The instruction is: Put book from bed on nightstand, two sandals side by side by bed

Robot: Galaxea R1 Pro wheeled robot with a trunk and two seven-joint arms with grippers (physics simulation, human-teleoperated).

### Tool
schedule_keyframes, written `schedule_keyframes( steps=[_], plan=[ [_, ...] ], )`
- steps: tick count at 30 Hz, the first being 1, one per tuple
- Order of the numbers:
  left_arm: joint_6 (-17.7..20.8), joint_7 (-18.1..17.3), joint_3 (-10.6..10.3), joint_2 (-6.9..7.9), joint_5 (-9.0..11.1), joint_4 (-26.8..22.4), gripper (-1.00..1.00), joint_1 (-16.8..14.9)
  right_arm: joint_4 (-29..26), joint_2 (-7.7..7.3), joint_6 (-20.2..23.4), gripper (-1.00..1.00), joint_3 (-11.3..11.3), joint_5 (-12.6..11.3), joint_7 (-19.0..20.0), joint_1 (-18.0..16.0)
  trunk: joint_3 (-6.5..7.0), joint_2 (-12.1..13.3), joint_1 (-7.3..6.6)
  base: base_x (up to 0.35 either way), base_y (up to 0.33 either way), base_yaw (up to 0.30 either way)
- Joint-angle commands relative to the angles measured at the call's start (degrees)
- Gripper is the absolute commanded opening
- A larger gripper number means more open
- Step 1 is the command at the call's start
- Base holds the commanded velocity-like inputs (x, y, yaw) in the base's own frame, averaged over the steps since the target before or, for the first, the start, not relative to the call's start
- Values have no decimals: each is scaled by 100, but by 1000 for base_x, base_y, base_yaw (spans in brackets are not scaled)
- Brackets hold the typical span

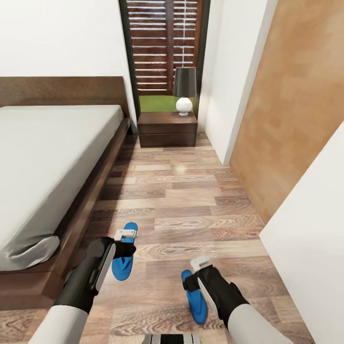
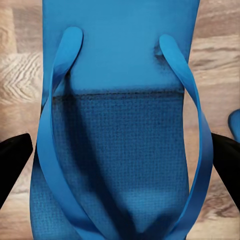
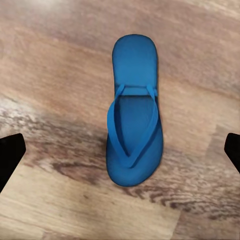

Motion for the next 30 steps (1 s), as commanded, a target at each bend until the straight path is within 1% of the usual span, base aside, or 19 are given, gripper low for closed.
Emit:
schedule_keyframes(
  steps=[1,2,13,22,30],
  plan=[
    [24,-5,-1,-1,-2,-5,-100,-3,-7,0,33,100,8,58,24,-10,-28,-4,1,0,0,0],
    [24,-6,-1,0,-2,-5,-100,-3,-7,0,32,100,10,59,24,-17,-50,-5,4,0,0,0],
    [3,-7,-3,0,-3,-7,-100,-3,6,0,38,100,14,49,25,-209,-50,-5,4,0,0,0],
    [-9,-7,-3,0,-1,-9,-100,-3,29,0,41,100,12,37,25,-348,-249,-17,27,0,0,0],
    [-7,-7,-3,0,-1,-7,-100,-2,55,0,41,100,12,30,25,-394,-426,-28,47,0,0,0]
  ],
)
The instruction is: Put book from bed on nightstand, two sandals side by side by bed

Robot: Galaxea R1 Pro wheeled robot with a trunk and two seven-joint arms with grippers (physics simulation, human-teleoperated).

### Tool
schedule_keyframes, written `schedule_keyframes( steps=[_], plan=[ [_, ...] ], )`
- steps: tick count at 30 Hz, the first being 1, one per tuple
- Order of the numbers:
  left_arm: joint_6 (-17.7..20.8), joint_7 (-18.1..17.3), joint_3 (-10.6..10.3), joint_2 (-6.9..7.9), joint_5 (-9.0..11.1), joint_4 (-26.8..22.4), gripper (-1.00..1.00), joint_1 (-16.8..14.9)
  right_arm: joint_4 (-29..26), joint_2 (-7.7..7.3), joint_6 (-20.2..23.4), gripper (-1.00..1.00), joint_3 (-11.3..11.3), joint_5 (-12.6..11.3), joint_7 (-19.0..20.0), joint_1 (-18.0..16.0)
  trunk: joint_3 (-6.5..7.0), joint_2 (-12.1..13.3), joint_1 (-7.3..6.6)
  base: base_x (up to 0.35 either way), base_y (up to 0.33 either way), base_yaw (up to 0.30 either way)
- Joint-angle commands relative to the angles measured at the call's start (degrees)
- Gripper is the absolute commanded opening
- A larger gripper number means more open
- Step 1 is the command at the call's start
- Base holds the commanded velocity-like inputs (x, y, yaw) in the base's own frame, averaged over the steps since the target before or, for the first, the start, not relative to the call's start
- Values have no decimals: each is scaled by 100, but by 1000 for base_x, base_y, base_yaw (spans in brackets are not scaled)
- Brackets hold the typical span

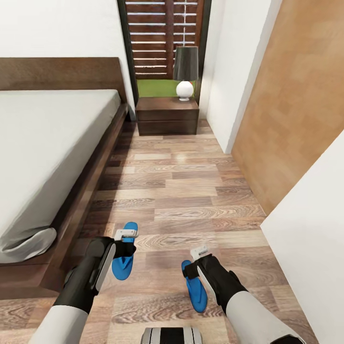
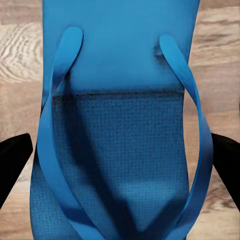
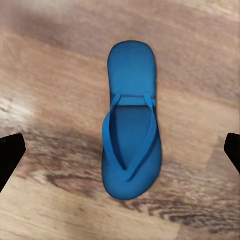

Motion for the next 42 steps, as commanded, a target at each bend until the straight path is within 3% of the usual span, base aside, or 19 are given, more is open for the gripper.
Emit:
schedule_keyframes(
  steps=[1,4,13,24,33,42],
  plan=[
    [23,-5,0,-1,-2,-5,-100,-3,-9,0,32,100,7,59,24,-4,-27,-3,1,0,0,0],
    [22,-5,0,-1,-2,-8,-100,-3,-9,0,33,100,7,58,24,-11,-94,-7,9,0,0,0],
    [21,-5,-26,4,-2,-145,-100,3,-3,0,33,100,-1,57,16,-32,-94,-7,9,0,0,0],
    [76,-13,-193,23,-2,-946,-100,29,-2,0,33,100,-2,56,17,-38,-94,-7,9,0,0,0],
    [144,-14,-210,33,-2,-1167,-100,40,4,0,33,100,-2,56,16,-38,-293,-20,32,0,0,0],
    [234,-14,-218,34,-10,-1211,-100,44,7,0,33,100,-2,56,15,-38,-337,-22,37,0,0,0]
  ],
)
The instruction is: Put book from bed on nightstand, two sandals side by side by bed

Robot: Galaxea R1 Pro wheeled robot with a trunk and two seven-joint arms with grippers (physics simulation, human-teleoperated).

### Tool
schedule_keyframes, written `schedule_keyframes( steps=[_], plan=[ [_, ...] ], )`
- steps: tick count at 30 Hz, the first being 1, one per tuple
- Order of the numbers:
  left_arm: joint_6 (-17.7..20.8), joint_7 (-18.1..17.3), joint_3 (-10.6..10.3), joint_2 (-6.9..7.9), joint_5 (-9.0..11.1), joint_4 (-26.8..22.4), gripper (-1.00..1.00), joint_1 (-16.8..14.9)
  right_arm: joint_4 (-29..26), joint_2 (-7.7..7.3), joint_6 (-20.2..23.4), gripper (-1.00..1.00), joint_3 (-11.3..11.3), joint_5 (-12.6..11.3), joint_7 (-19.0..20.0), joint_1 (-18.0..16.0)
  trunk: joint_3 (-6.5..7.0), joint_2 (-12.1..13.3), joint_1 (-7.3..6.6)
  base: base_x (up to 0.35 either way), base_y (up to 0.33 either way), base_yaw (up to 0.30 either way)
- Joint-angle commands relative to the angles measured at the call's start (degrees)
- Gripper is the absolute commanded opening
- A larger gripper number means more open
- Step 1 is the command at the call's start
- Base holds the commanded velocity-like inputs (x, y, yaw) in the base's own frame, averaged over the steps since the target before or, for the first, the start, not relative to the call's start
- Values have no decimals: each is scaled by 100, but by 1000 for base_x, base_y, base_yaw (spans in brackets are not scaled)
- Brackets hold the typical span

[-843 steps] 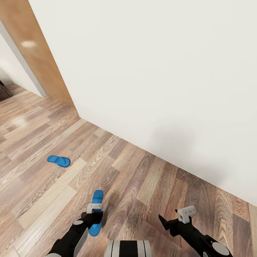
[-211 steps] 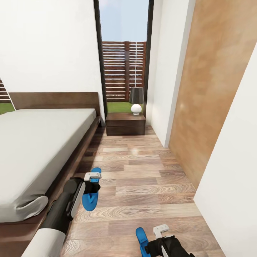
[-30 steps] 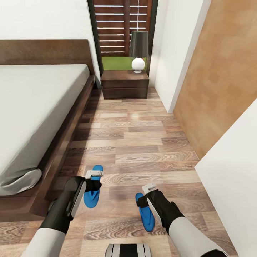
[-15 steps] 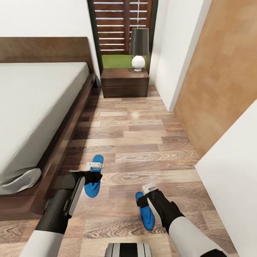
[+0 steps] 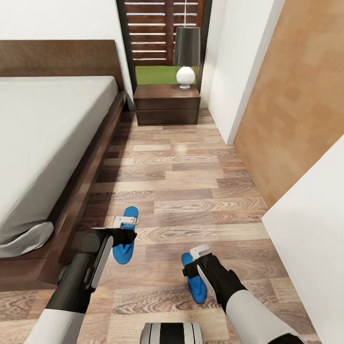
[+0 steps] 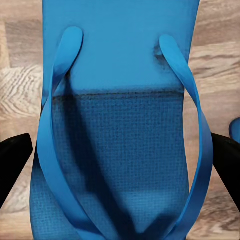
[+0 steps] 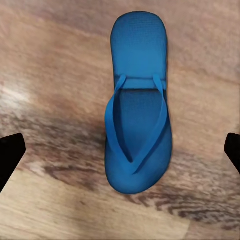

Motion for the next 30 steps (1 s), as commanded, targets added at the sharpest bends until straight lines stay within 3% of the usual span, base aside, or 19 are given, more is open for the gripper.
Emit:
schedule_keyframes(
  steps=[1,13,22,30],
  plan=[
    [28,-6,0,-1,-3,-14,-100,0,-8,0,33,100,7,59,23,-1,-27,-3,1,0,0,0],
    [31,-6,-21,-1,-4,-61,-100,11,-8,0,33,100,7,59,23,-88,-293,-19,32,0,0,0],
    [31,-6,-124,-1,-4,-63,-100,12,-8,0,37,100,7,59,0,-241,-293,-19,32,0,0,0],
    [31,-5,-140,-1,-4,-64,-100,12,-1,0,41,100,-7,59,-12,-397,-470,-30,53,0,0,0]
  ],
)
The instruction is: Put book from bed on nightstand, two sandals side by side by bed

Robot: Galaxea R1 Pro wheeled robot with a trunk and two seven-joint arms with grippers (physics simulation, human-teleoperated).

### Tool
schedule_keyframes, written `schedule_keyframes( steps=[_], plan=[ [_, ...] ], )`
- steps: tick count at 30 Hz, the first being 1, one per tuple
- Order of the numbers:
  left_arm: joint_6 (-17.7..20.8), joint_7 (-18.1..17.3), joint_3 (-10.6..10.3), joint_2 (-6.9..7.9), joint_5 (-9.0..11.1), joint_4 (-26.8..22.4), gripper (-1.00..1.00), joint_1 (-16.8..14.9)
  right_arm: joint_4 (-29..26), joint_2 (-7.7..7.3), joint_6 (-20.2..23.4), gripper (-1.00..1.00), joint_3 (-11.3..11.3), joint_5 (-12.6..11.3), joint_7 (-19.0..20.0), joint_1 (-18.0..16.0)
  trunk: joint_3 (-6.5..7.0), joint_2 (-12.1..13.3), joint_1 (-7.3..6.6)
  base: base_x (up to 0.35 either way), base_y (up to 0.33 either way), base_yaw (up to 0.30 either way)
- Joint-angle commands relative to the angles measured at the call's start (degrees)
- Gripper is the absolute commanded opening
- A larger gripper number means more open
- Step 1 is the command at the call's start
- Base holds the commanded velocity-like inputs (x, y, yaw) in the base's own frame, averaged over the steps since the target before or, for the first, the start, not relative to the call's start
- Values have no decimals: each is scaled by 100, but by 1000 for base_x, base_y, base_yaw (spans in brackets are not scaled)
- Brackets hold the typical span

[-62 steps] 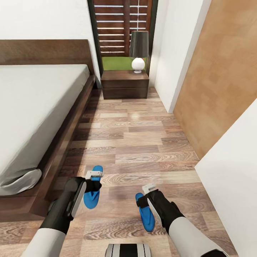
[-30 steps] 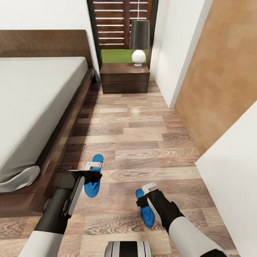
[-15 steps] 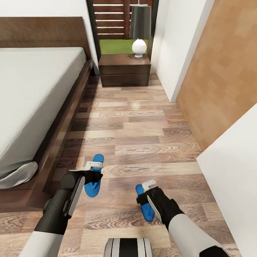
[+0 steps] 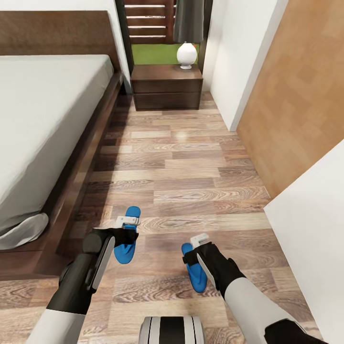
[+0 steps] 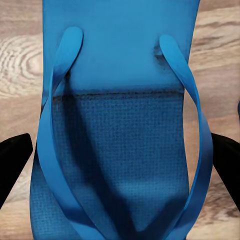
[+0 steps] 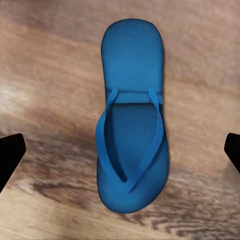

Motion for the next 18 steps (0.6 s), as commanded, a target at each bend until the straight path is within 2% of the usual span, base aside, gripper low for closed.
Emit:
schedule_keyframes(
  steps=[1,7,18],
  plan=[
    [25,-6,0,-1,-3,-5,-100,-3,-6,0,33,100,7,57,18,-21,-5,-2,-1,0,0,0],
    [20,-3,-2,-2,-3,-5,-100,-3,25,0,33,100,1,57,13,-122,-5,-2,-1,0,0,0],
    [16,1,-5,-1,-3,-5,-100,-3,53,0,33,100,-4,57,11,-211,-248,-17,27,0,0,0]
  ],
)
